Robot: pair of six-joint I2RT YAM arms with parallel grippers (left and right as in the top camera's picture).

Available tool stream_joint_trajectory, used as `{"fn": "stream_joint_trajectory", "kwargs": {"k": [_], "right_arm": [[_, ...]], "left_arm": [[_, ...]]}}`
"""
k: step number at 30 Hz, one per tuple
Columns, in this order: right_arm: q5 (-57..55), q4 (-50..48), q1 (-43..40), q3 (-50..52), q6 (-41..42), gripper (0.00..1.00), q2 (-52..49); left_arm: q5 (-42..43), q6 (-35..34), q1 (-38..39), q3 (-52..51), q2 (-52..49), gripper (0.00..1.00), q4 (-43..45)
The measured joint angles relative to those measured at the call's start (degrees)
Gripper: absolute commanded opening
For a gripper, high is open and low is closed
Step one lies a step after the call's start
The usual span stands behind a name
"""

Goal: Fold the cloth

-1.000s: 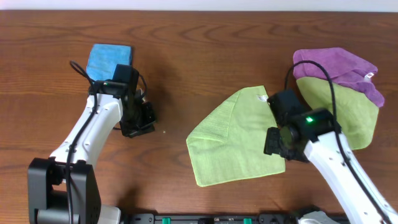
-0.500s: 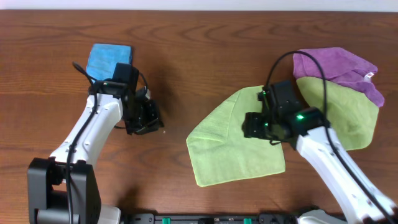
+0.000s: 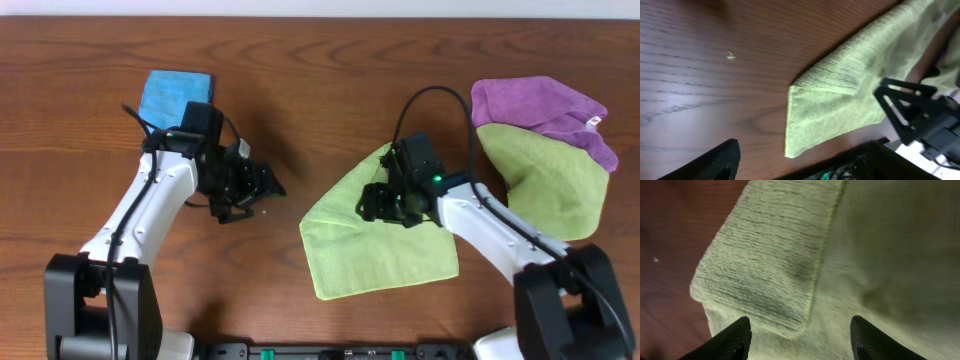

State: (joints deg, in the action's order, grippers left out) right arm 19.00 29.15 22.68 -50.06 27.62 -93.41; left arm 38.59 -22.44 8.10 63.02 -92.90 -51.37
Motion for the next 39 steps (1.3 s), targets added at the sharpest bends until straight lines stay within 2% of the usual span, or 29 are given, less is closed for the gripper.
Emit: {"fn": "stream_joint_trajectory", "kwargs": {"k": [7, 19, 26, 32, 35, 38, 39], "right_arm": [[0.4, -3.2, 2.3, 0.0, 2.3, 0.59, -2.3], [0.5, -5.7, 2.4, 0.0, 3.8, 0.42, -4.7], [0.5, -5.9, 2.4, 0.0, 4.1, 0.29, -4.7], [0.5, -6.3, 2.4, 0.0, 4.4, 0.12, -4.7], [0.3, -6.4, 2.4, 0.0, 4.5, 0.10, -4.7], [0.2, -6.4, 2.6, 0.0, 4.4, 0.01, -4.7], [0.0, -6.4, 2.7, 0.0, 4.5, 0.01, -4.7]], "left_arm": [[3.7, 0.4, 0.0, 0.0, 0.0, 0.81, -0.2], [6.5, 1.8, 0.0, 0.0, 0.0, 0.81, -0.9], [6.7, 1.9, 0.0, 0.0, 0.0, 0.81, -0.9], [6.7, 1.9, 0.0, 0.0, 0.0, 0.80, -0.9], [6.7, 1.9, 0.0, 0.0, 0.0, 0.80, -0.9], [6.7, 1.9, 0.0, 0.0, 0.0, 0.80, -0.9], [6.7, 1.9, 0.0, 0.0, 0.0, 0.80, -0.9]]}}
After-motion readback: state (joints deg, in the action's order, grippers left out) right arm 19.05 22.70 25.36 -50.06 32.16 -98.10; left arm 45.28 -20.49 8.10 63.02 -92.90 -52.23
